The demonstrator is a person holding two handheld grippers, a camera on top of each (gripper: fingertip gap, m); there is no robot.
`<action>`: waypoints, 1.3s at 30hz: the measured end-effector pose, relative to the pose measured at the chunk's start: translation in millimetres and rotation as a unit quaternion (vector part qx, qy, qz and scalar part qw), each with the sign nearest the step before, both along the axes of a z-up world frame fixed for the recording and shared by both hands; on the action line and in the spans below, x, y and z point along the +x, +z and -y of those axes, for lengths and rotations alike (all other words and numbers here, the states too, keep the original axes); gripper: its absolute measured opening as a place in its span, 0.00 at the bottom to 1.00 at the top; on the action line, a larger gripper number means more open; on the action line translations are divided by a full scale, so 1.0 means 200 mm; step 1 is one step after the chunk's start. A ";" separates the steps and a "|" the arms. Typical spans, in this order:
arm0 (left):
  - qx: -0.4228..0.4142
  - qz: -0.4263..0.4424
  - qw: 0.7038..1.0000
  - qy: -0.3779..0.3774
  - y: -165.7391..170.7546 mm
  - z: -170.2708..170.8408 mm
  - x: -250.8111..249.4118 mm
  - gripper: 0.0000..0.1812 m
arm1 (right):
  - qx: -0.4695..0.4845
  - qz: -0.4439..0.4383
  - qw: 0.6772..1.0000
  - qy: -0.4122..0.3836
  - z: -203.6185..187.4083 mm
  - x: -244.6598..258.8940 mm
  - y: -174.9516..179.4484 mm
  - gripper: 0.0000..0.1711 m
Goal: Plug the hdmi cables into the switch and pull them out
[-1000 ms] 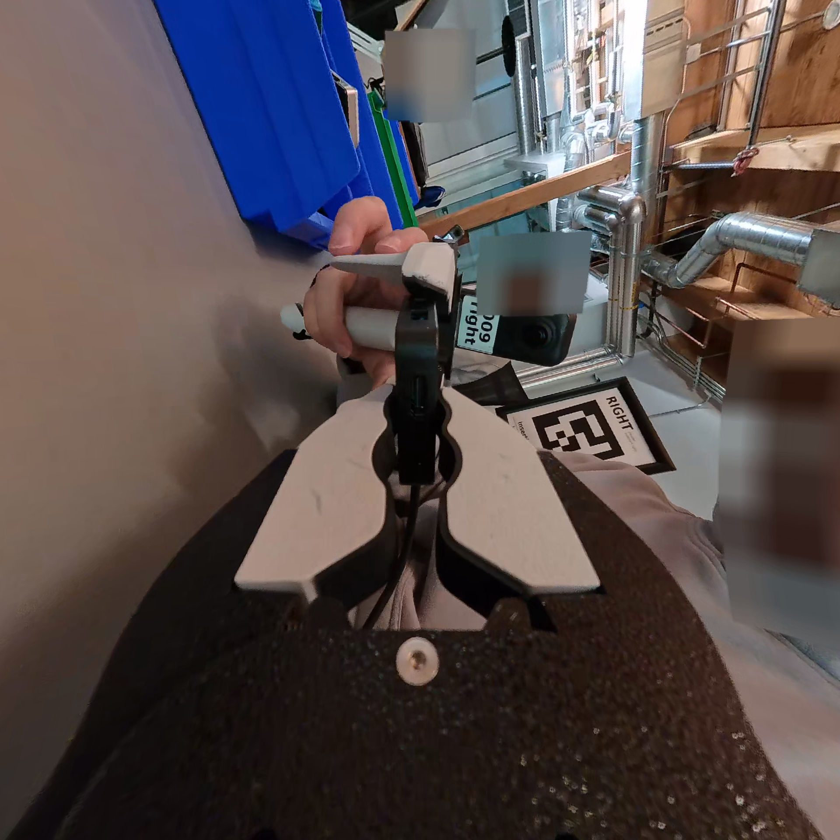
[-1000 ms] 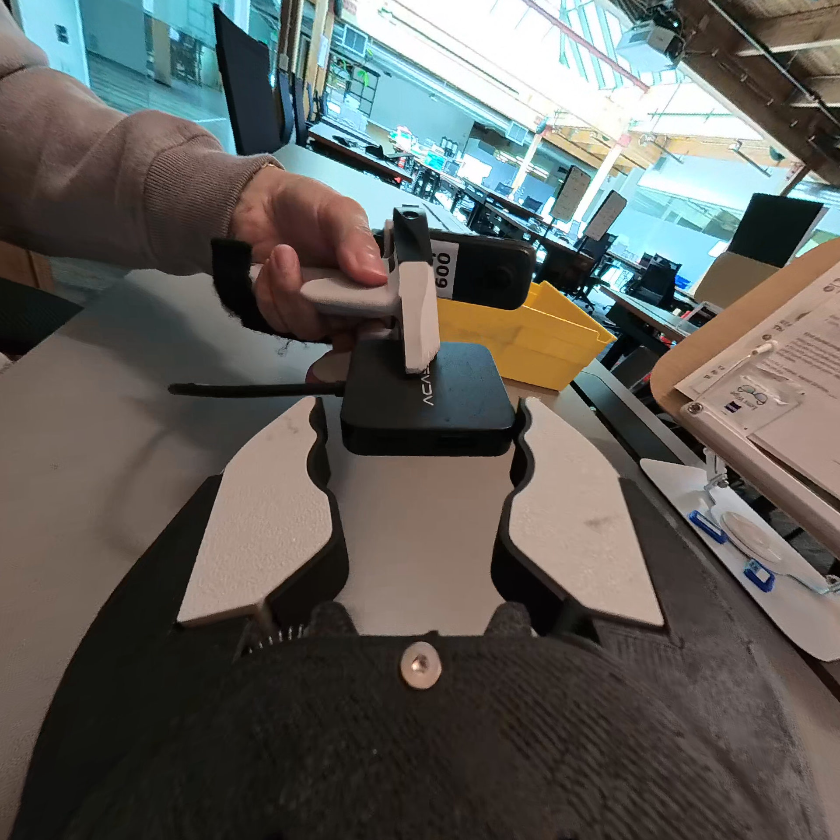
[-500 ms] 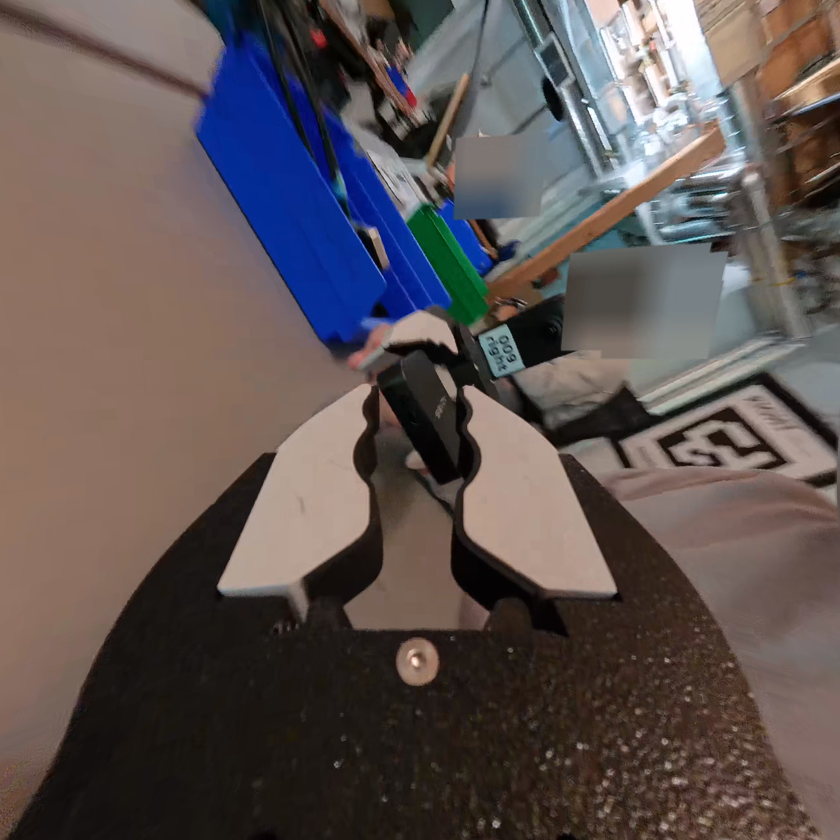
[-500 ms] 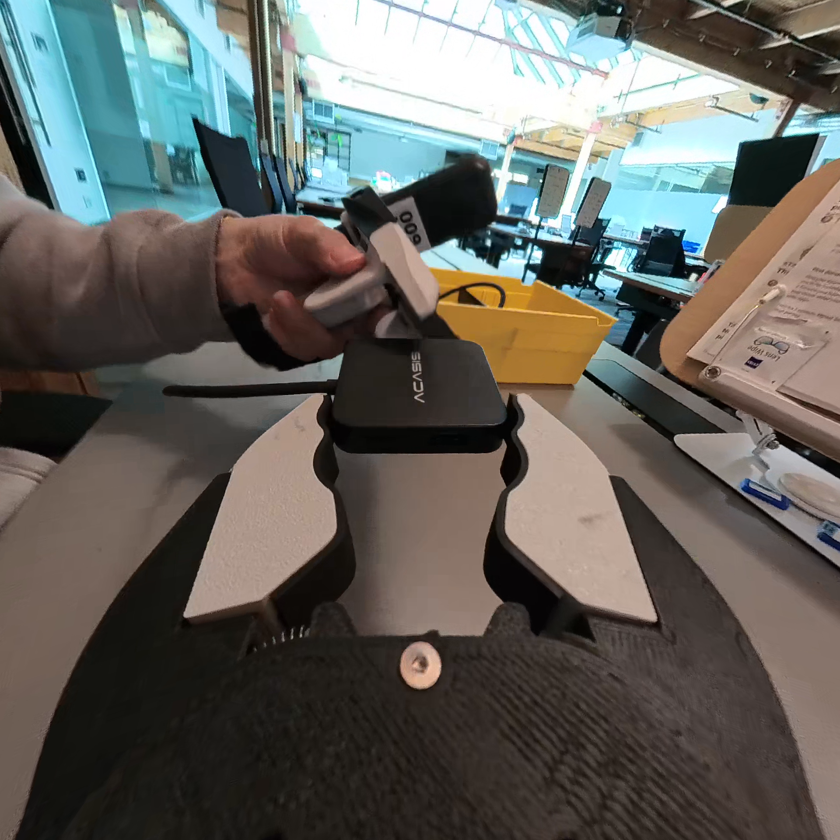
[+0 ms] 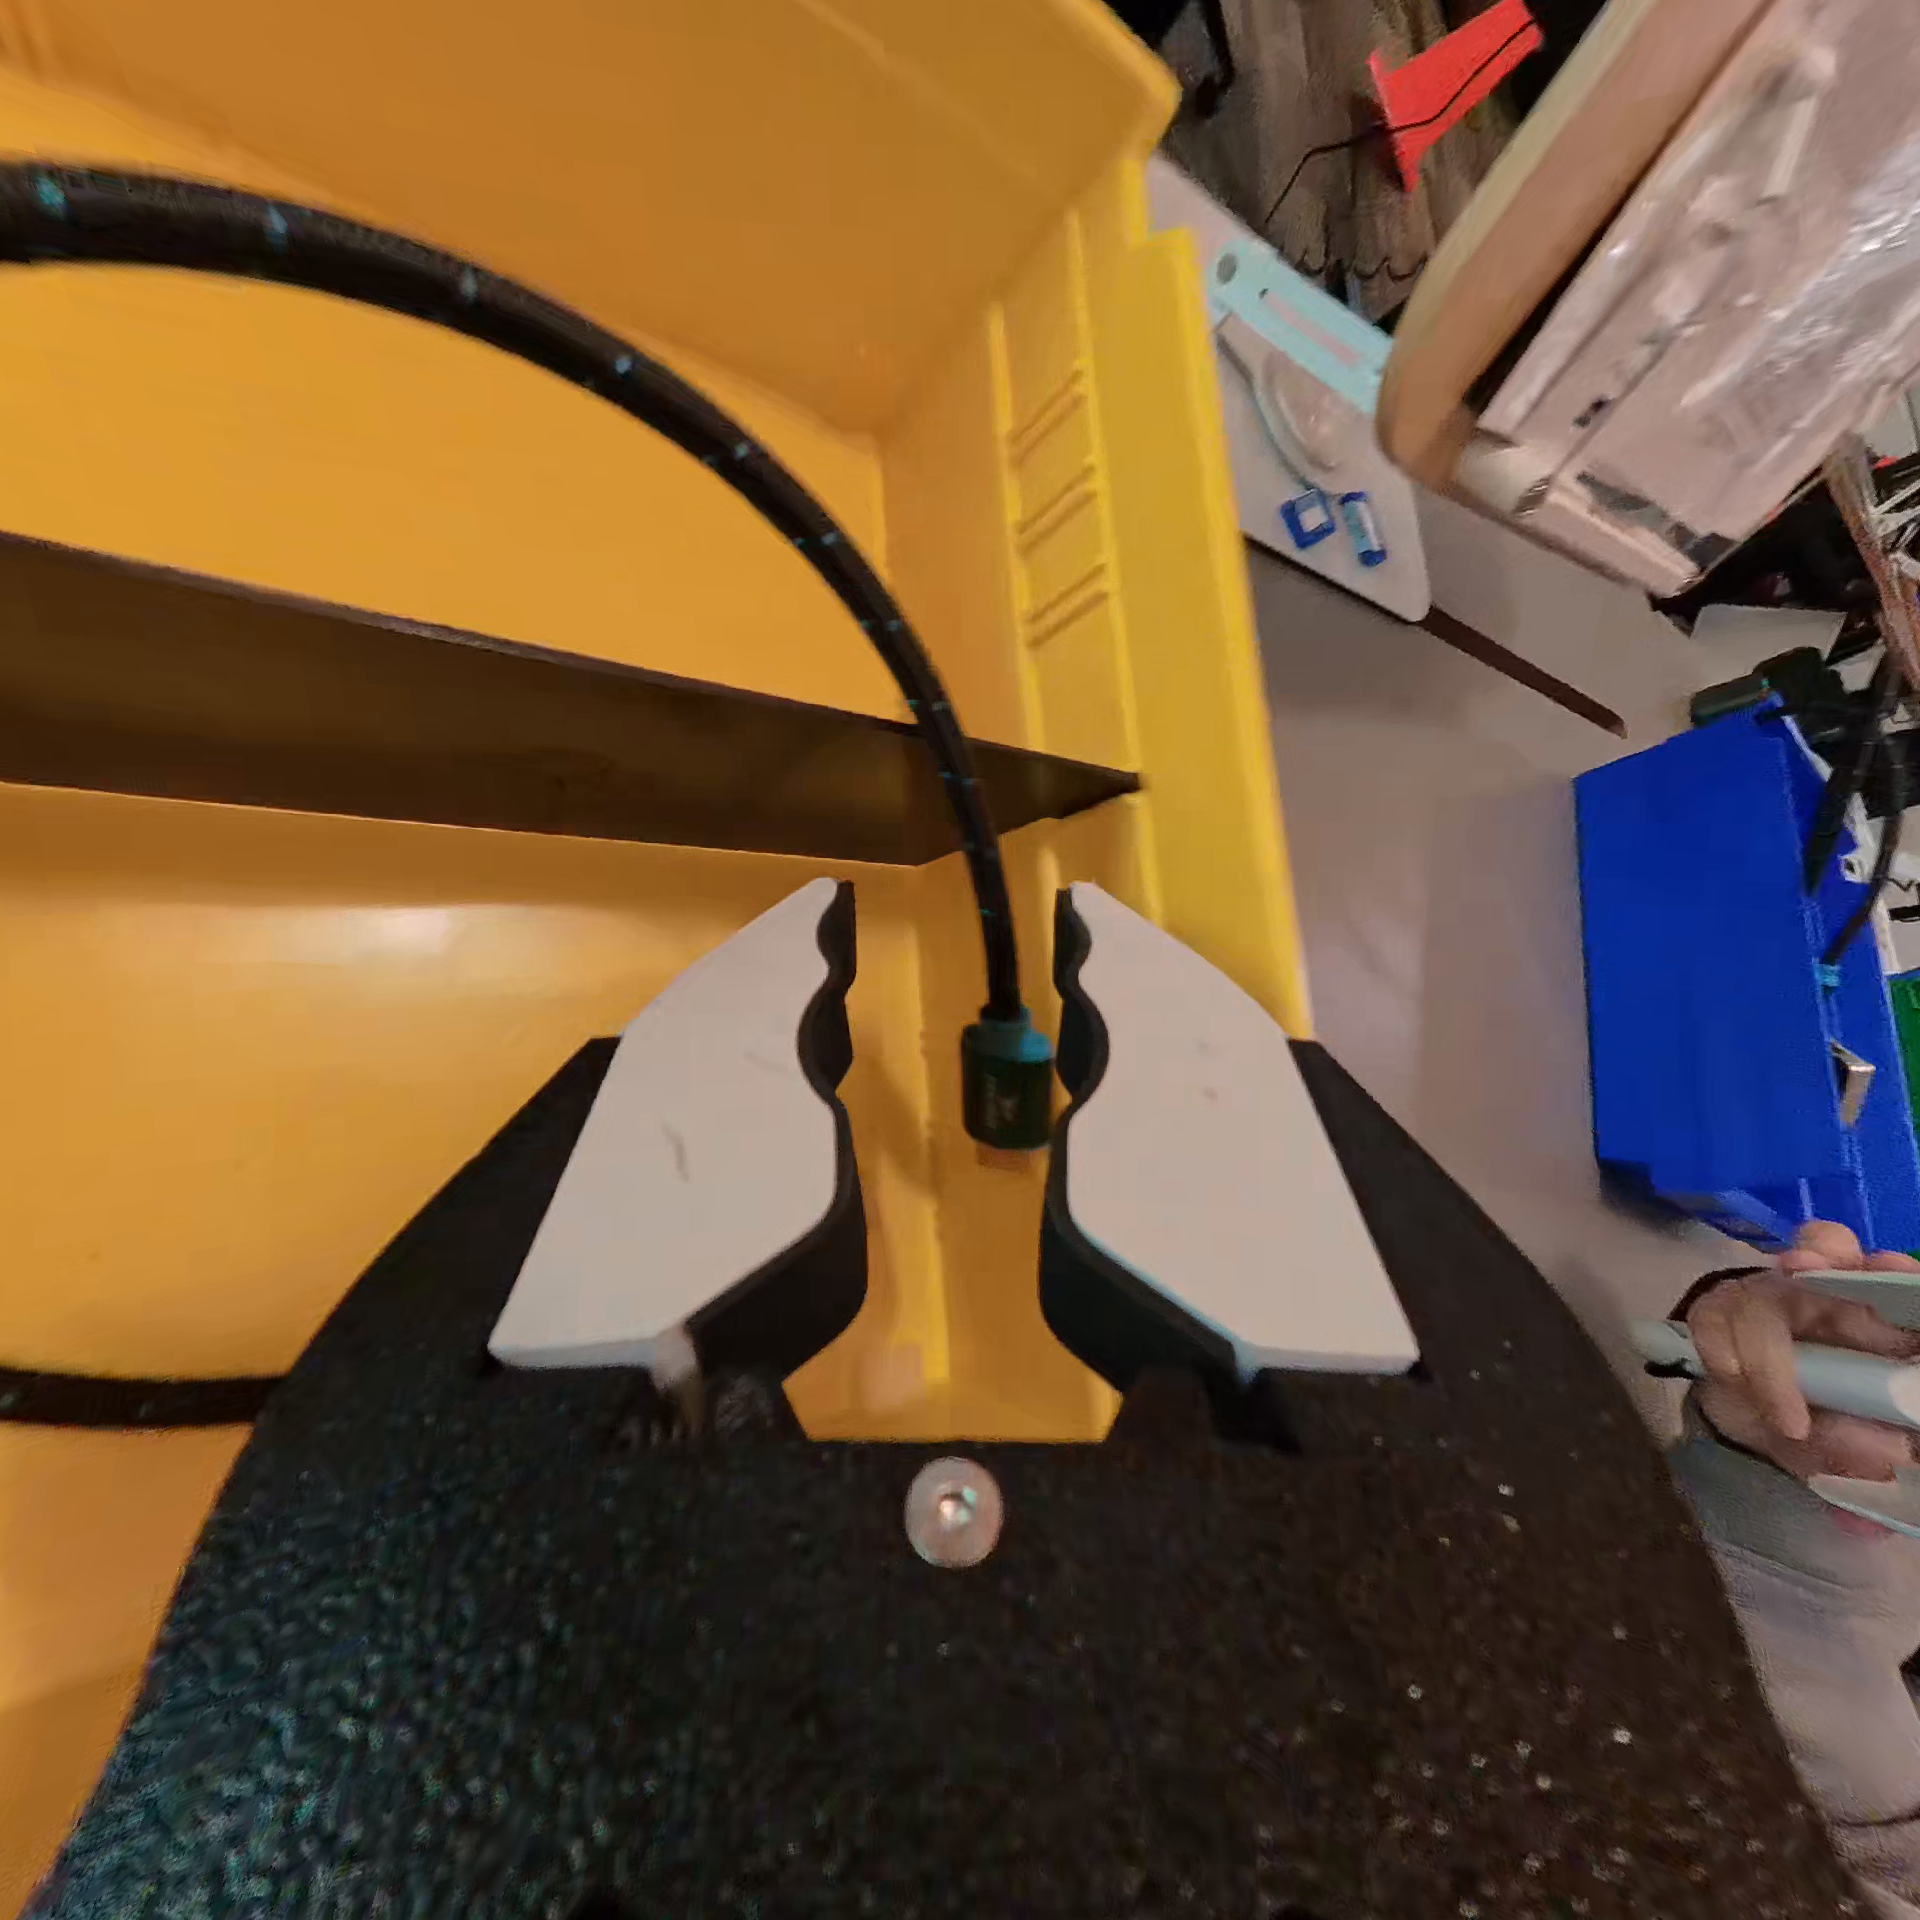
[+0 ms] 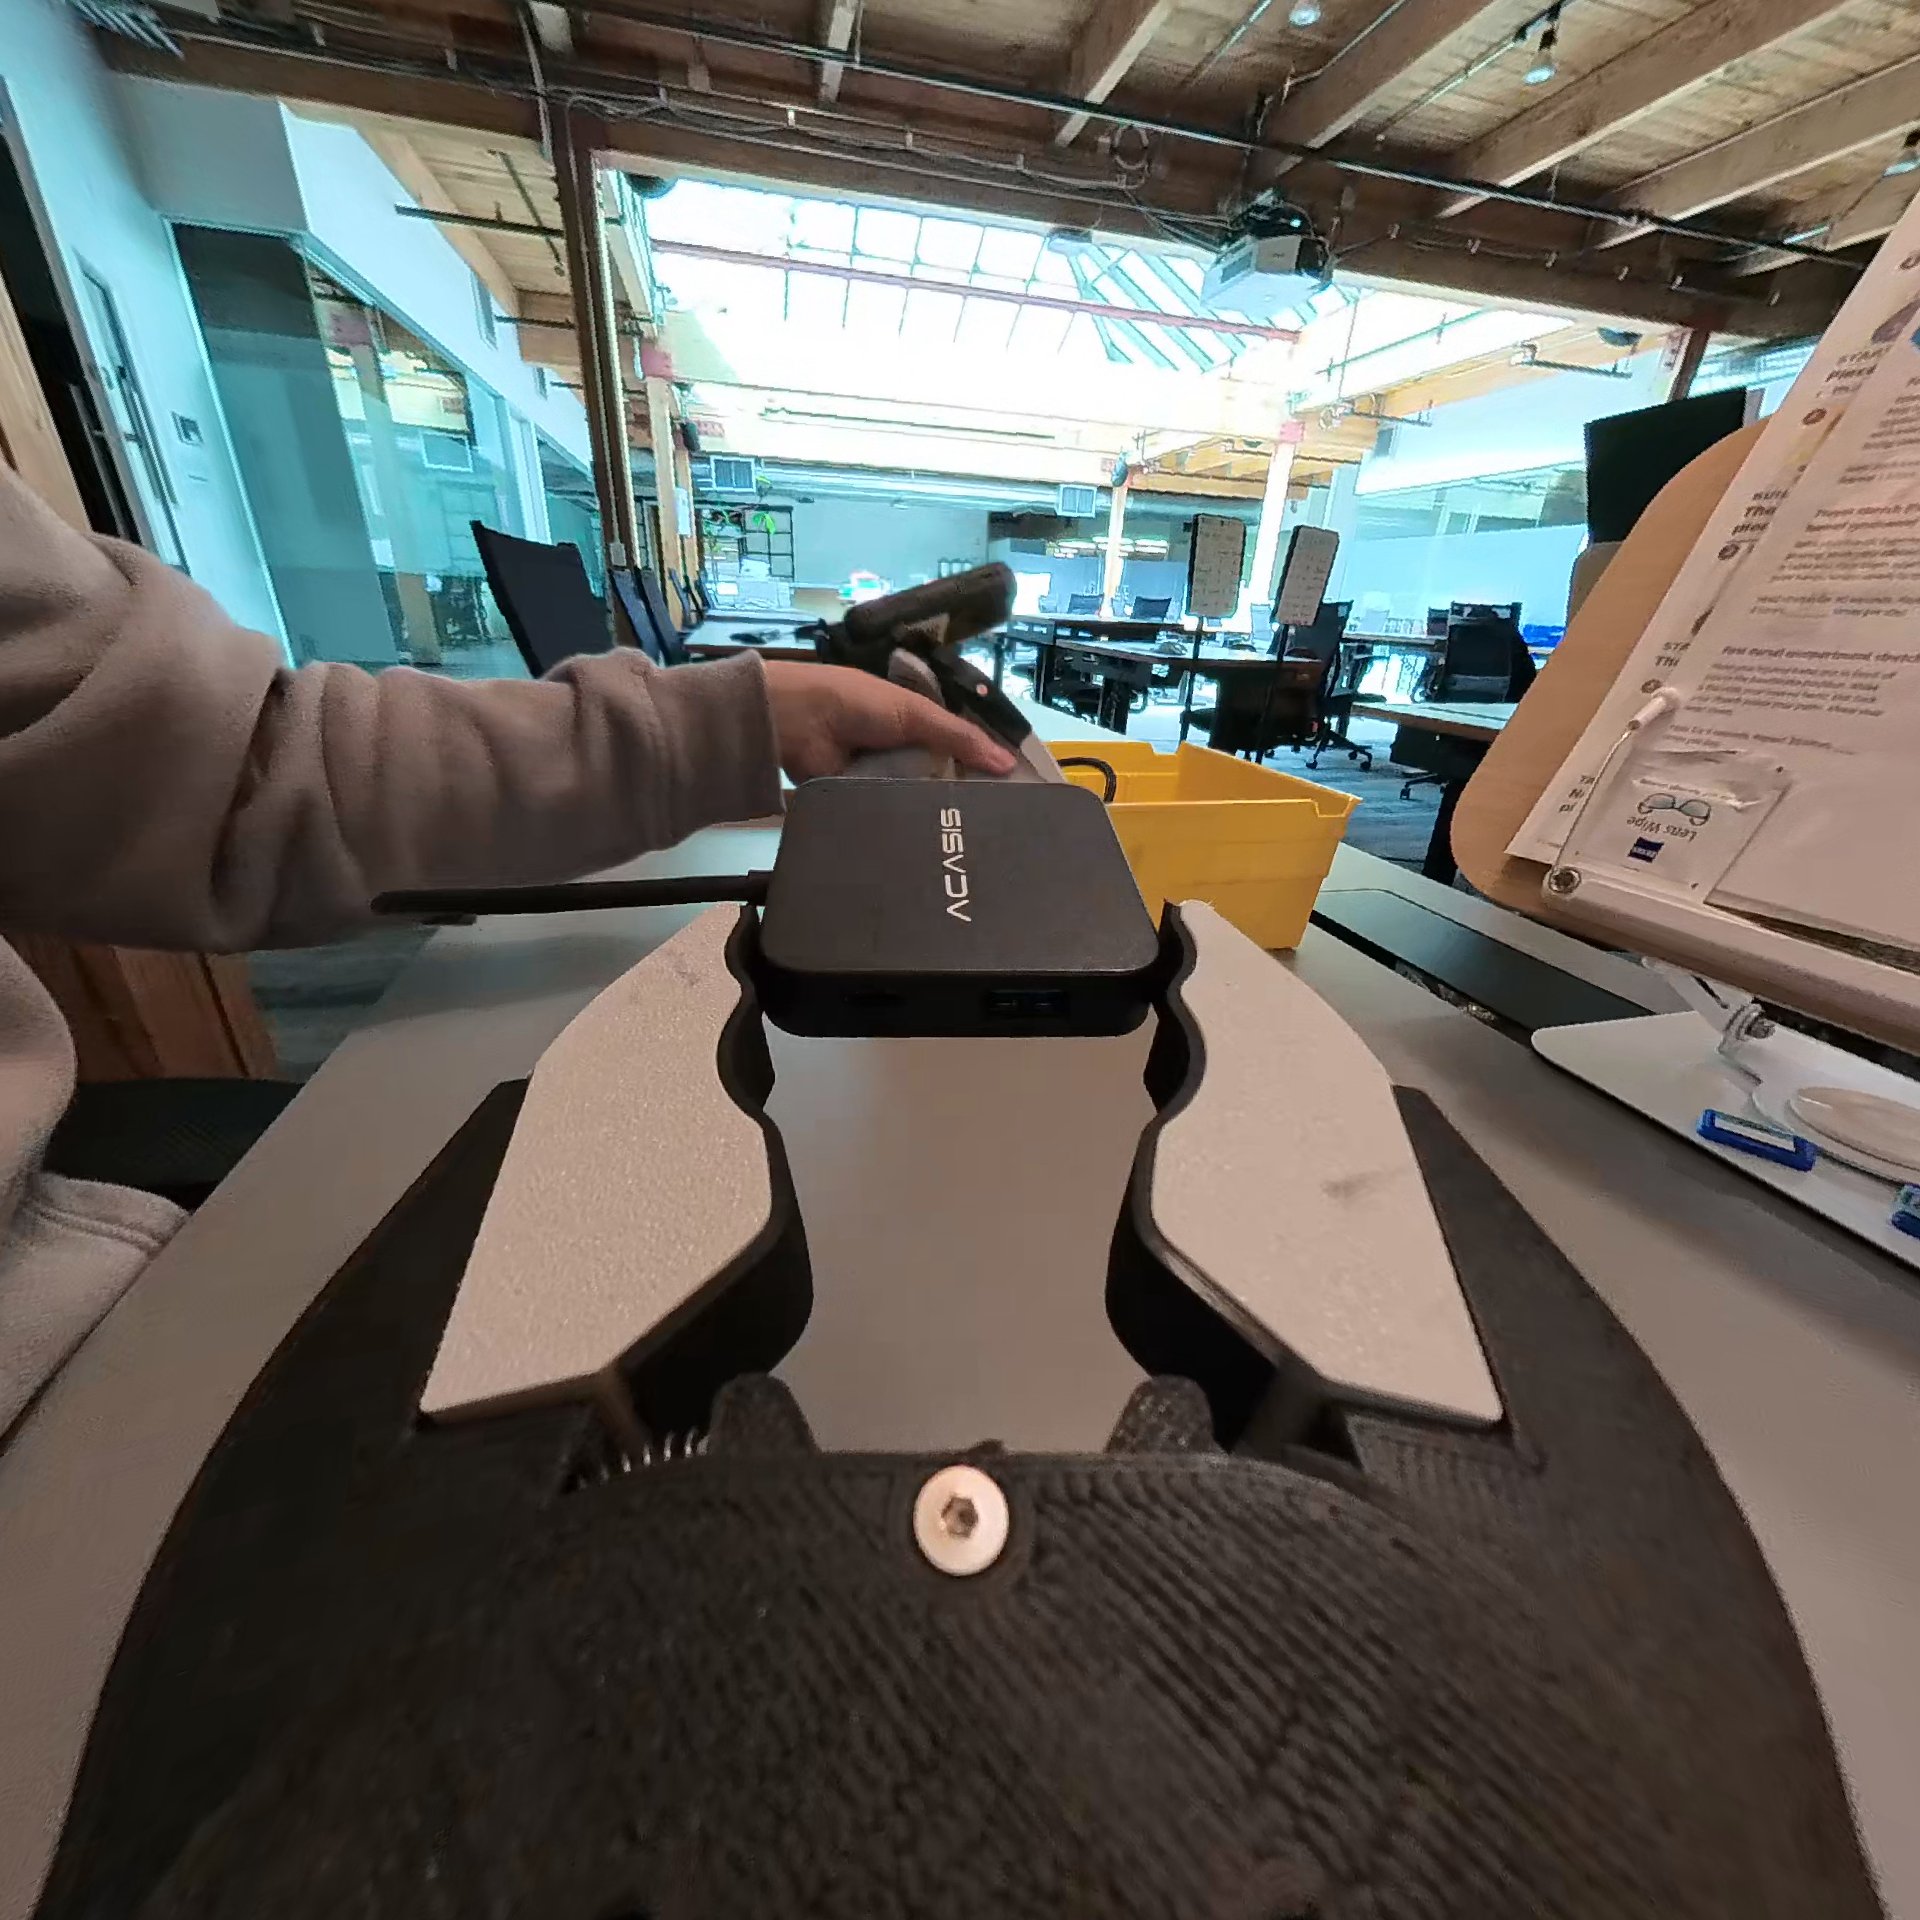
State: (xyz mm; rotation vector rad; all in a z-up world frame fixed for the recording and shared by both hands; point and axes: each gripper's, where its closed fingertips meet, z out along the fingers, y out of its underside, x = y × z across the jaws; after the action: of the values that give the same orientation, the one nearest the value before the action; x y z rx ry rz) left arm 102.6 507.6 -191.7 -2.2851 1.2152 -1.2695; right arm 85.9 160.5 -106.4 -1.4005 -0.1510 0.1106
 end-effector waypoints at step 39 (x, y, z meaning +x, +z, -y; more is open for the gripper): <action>0.404 0.182 0.550 -0.707 -0.03 1.35 -0.38 0.03 | 0.142 -0.064 0.988 0.014 0.29 0.13 0.25 0.42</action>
State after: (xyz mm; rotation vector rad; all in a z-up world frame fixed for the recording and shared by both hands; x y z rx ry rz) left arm 26.5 238.6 -198.1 -0.0155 2.6899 -0.8747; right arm 111.4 102.9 -57.1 -1.1041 -0.0771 0.1947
